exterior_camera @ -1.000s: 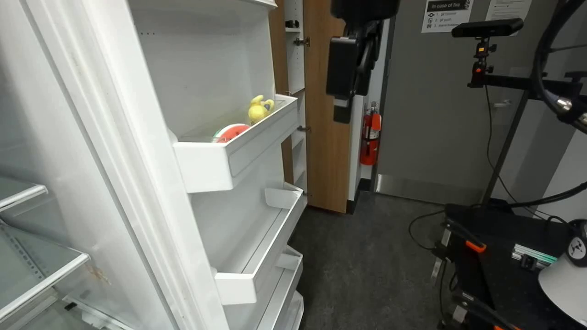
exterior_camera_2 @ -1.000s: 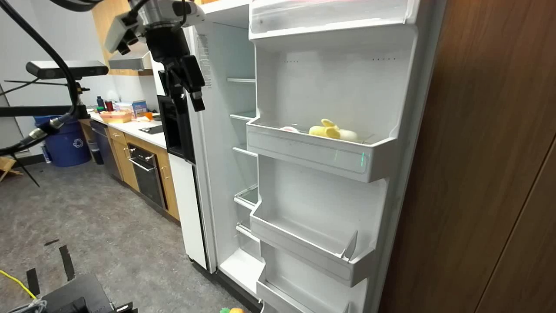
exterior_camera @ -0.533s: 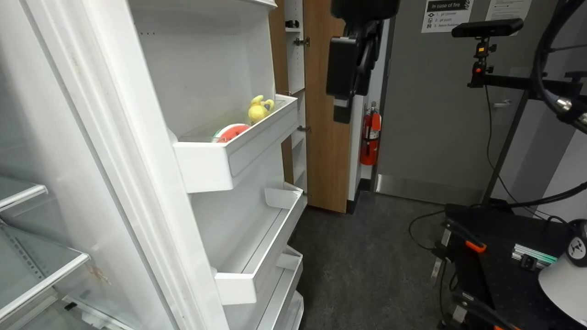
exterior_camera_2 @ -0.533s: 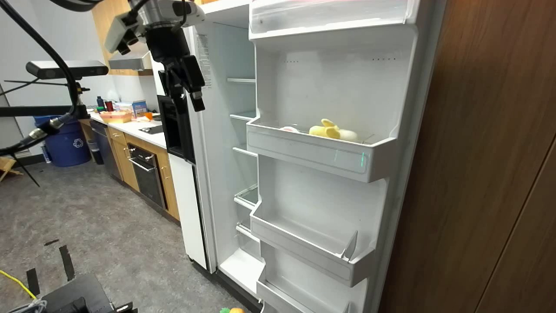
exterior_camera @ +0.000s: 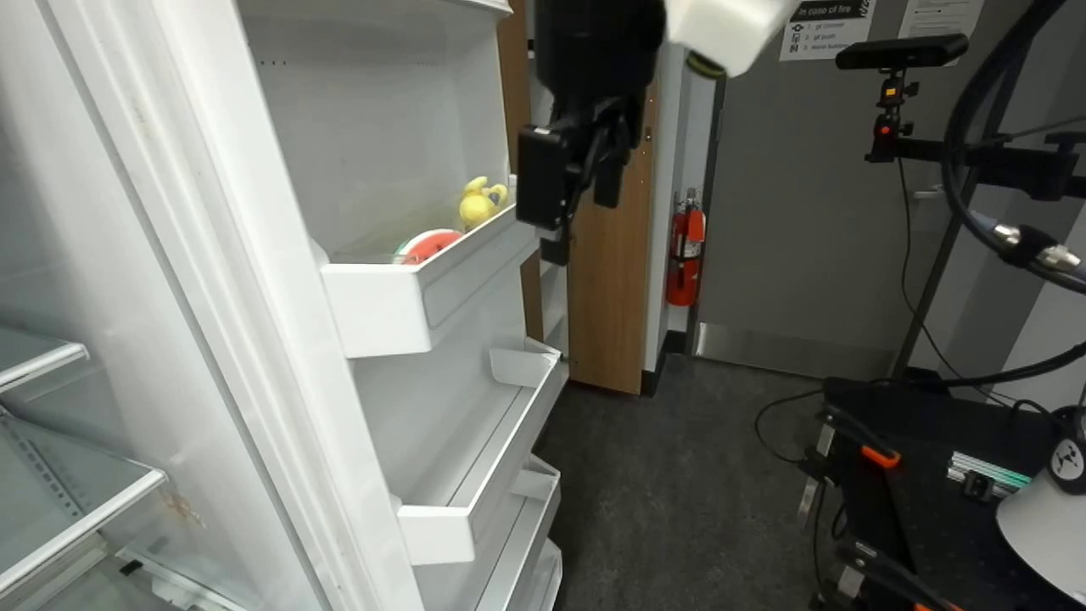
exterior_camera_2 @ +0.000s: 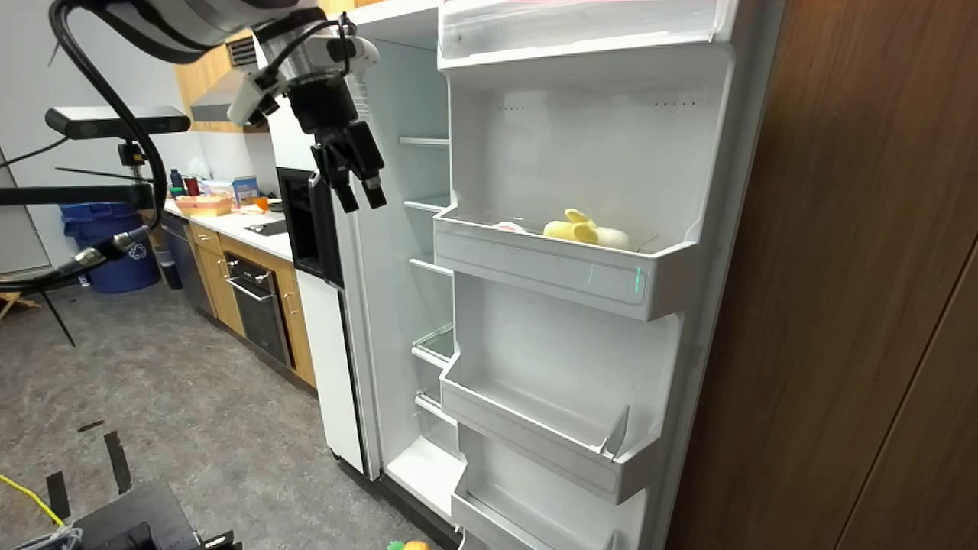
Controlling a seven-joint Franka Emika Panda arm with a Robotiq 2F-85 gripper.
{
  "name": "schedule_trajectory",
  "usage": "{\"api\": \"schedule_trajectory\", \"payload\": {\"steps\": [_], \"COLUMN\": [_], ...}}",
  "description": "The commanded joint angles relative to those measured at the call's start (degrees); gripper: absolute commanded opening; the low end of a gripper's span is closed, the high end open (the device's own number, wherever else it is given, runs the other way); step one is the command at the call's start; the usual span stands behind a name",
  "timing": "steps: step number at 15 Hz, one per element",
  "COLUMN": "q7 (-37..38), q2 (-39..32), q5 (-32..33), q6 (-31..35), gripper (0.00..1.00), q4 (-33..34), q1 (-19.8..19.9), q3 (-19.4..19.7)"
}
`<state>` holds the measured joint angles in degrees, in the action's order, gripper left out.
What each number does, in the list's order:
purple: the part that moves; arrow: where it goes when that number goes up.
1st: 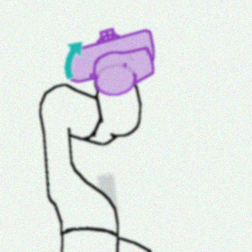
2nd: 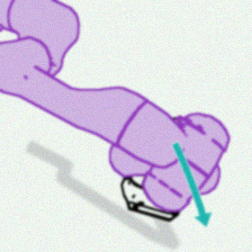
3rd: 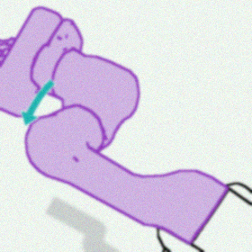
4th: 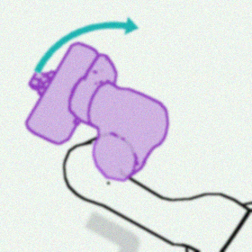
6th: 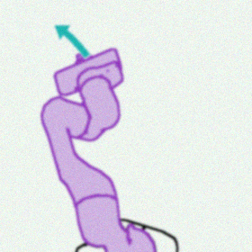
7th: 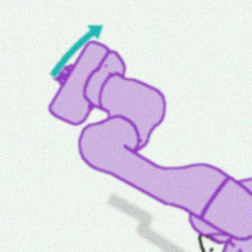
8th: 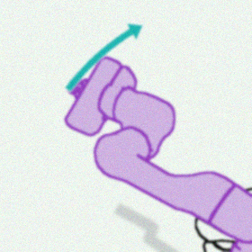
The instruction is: Remove the banana plush toy from the fridge
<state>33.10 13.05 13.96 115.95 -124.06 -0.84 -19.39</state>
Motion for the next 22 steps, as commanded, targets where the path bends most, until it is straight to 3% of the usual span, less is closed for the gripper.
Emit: {"api": "schedule_trajectory", "payload": {"steps": [1,9,10,11,13,17,18,19,22], "q7": [6.46,16.56,15.5,9.61,4.19,-8.94,-10.86,-6.36,-8.85], "q2": [-8.53,-20.69,-22.28,-18.66,-18.82,-18.91,-18.88,-19.37,-19.24], "q5": [6.96,17.49,17.02,12.72,10.55,5.9,5.19,7.24,6.54], "q6": [3.08,5.43,5.67,8.98,11.36,12.41,11.72,11.97,11.97], "gripper": [1.0,1.0,1.0,1.0,1.0,1.0,1.0,1.0,1.0], "q4": [6.68,21.31,22.99,19.11,18.91,19.58,19.7,19.36,19.36], "q1": [-0.84,-4.93,-5.59,-3.82,-3.5,-3.82,-4.05,-4.7,-4.68], "q3": [1.3,6.38,7.04,9.01,10.54,12.94,13.12,13.56,13.68]}}
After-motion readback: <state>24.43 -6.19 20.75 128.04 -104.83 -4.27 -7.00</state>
